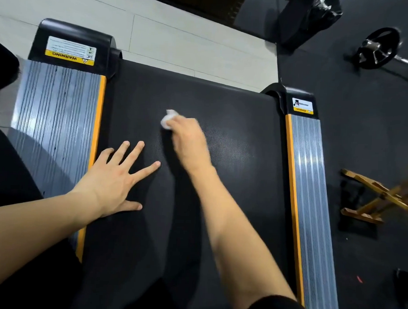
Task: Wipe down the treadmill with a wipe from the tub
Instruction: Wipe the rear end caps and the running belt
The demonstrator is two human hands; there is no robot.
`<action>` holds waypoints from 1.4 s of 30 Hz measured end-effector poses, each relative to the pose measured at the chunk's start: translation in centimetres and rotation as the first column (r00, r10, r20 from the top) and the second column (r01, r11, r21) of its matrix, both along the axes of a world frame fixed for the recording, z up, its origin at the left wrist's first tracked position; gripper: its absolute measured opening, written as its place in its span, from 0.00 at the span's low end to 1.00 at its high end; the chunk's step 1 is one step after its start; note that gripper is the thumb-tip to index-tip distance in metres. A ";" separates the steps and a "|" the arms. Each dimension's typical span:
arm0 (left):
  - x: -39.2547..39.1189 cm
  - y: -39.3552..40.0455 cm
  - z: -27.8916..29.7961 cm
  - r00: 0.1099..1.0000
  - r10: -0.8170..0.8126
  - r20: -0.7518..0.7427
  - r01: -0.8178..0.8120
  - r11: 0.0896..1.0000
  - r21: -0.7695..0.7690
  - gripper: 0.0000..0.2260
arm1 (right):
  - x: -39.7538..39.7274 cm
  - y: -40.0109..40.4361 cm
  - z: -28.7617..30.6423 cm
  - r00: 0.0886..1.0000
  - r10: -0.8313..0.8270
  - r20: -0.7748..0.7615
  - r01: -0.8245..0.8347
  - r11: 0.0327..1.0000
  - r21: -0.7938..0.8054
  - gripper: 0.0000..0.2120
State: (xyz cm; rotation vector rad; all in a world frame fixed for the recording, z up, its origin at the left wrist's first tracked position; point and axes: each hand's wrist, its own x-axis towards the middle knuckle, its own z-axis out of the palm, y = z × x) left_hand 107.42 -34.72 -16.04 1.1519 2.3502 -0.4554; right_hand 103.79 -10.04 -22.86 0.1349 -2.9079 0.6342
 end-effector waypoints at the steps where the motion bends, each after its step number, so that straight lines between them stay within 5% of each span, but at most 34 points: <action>1: 0.0 0.0 0.0 1.000 0.003 0.000 -0.003 1.000 0.004 0.47 | 0.8 0.7 4.9 0.994 -0.090 0.063 0.092 0.996 -0.018 0.17; 3: 0.1 -0.2 0.0 1.000 0.016 0.012 -0.016 1.000 0.004 0.47 | 2.5 6.8 7.0 0.847 -0.521 0.108 0.512 0.853 0.100 0.15; 5: 0.0 -0.3 -0.1 0.999 0.031 0.025 -0.031 0.999 0.014 0.47 | 3.9 12.9 6.8 0.554 -0.826 0.109 0.821 0.563 0.093 0.17; 8: -0.2 -0.5 0.2 0.995 0.069 0.071 -0.071 0.997 0.026 0.47 | 2.4 12.6 5.9 0.441 -0.892 0.100 0.883 0.451 0.129 0.18; 10: -0.3 -0.6 0.4 0.990 0.101 0.103 -0.106 0.993 0.045 0.46 | -0.9 6.9 5.8 0.492 -0.858 0.150 0.858 0.507 0.084 0.18; 12: -0.2 -1.0 0.8 0.985 0.109 0.130 -0.118 0.991 0.058 0.44 | -3.8 -1.5 5.2 0.710 -0.681 0.180 0.701 0.709 -0.079 0.16; 14: 0.0 -1.3 1.1 0.987 0.095 0.128 -0.104 0.993 0.063 0.41 | -4.7 -10.9 4.7 0.933 -0.301 0.196 0.328 0.938 -0.117 0.13; 16: 0.1 -1.6 1.3 0.990 0.083 0.117 -0.089 0.995 0.051 0.39 | -4.4 -15.7 4.4 0.977 0.018 0.214 -0.006 0.998 -0.056 0.11; 18: 0.2 -1.6 1.4 0.988 0.090 0.122 -0.096 0.995 0.041 0.40 | -3.7 -13.8 5.3 0.980 0.142 0.138 -0.136 0.989 -0.051 0.10; 21: 0.4 -1.4 1.4 0.987 0.090 0.130 -0.095 0.995 0.034 0.41 | -1.9 -4.9 5.5 0.985 -0.136 0.108 0.139 0.990 -0.016 0.13; 24: 0.4 -1.5 1.6 0.989 0.087 0.116 -0.093 0.995 0.044 0.42 | 0.3 5.5 5.9 0.774 -0.618 0.135 0.608 0.786 0.113 0.15; 26: 0.4 -1.4 1.6 0.991 0.084 0.105 -0.091 0.994 0.067 0.41 | 1.0 7.8 6.1 0.612 -0.774 0.163 0.763 0.632 0.138 0.16; 28: 0.5 -1.0 1.6 0.990 0.106 0.094 -0.116 0.987 0.112 0.36 | -0.5 4.6 5.9 0.575 -0.809 0.118 0.797 0.587 0.142 0.16; 30: 0.5 -0.7 1.6 0.986 0.142 0.081 -0.154 0.975 0.159 0.31 | -3.1 -1.9 5.3 0.762 -0.637 0.118 0.644 0.764 -0.033 0.15; 32: 0.5 -0.6 1.4 0.985 0.158 0.075 -0.169 0.970 0.175 0.30 | -4.6 -8.8 4.1 0.972 -0.218 0.090 0.227 0.968 -0.105 0.15; 34: 0.2 -0.7 1.4 0.980 0.187 0.072 -0.198 0.963 0.185 0.32 | -4.8 -12.4 3.3 0.993 0.102 0.056 -0.098 0.993 -0.060 0.13; 36: -0.3 -0.7 1.4 0.971 0.230 0.070 -0.239 0.951 0.194 0.33 | -5.0 -10.5 3.6 0.983 0.178 0.033 -0.177 0.983 -0.044 0.14; 39: -1.5 -0.5 1.1 0.966 0.246 0.076 -0.256 0.945 0.201 0.34 | -4.5 -2.1 3.5 0.990 -0.133 -0.043 0.136 0.989 0.061 0.16; 42: -3.4 -0.1 0.6 0.976 0.212 0.059 -0.219 0.957 0.190 0.34 | -2.9 7.0 4.6 0.730 -0.682 0.052 0.669 0.728 0.146 0.14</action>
